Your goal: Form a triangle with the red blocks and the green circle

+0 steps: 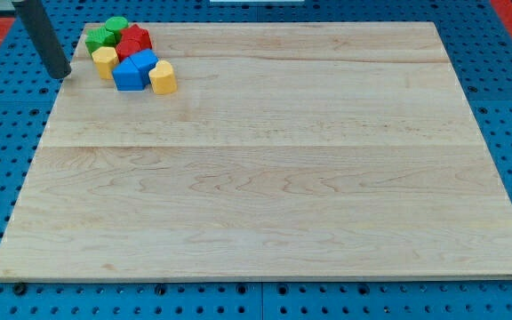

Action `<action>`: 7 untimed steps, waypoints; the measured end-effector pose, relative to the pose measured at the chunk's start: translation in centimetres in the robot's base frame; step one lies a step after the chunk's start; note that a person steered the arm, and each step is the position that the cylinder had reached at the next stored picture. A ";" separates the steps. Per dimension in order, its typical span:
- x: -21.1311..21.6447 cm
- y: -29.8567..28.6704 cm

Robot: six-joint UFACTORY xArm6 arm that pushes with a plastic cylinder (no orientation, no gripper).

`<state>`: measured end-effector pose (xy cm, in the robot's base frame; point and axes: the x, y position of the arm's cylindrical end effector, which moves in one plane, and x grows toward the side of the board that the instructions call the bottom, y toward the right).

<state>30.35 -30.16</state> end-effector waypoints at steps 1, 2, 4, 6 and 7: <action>-0.3 -0.3; -5.5 0.8; -11.2 2.7; -10.8 7.5; -9.8 8.1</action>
<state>20.55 -22.10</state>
